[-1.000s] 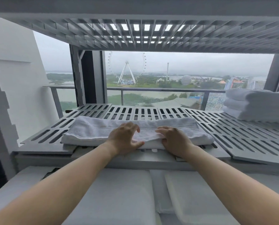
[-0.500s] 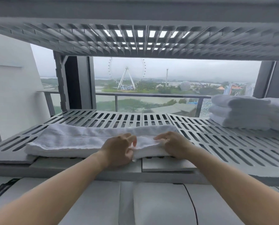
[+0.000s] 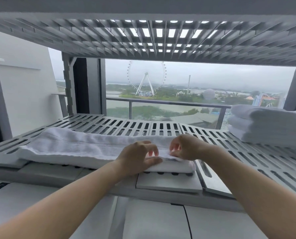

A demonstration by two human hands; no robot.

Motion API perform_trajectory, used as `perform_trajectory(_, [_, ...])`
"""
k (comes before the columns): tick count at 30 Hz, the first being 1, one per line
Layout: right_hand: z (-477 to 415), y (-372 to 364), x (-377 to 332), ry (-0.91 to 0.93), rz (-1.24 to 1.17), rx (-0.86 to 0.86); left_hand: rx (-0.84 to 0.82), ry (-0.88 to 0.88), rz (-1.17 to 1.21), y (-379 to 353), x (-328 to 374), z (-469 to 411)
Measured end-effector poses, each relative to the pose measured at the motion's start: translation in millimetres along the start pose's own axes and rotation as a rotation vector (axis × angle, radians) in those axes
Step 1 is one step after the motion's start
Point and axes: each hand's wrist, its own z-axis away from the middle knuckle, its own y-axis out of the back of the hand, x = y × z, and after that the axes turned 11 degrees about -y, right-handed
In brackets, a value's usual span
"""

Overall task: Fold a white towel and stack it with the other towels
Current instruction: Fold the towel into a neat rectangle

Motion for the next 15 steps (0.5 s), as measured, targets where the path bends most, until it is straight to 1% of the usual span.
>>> perform_trajectory(4, [-0.5,1.0,-6.1,-0.009,-0.01,-0.013,0.022,-0.012,-0.011,-2.6,1.6,-0.3])
perform_trajectory(8, [2.0,14.2,-5.1,0.046,0.032,0.119,0.145,-0.05,-0.023,-1.1,6.2,-2.1])
perform_trajectory(9, [3.7,16.0,-3.7,0.059,0.053,0.121,0.146,-0.06,-0.024,-0.9,7.0,-2.5])
perform_trajectory(12, [13.9,10.3,0.8,0.074,0.084,0.058,0.069,-0.083,-0.009,-3.2,7.6,-0.3])
perform_trajectory(15, [26.5,5.2,-0.3,0.117,0.031,0.138,0.078,-0.096,-0.025,-1.2,6.5,4.4])
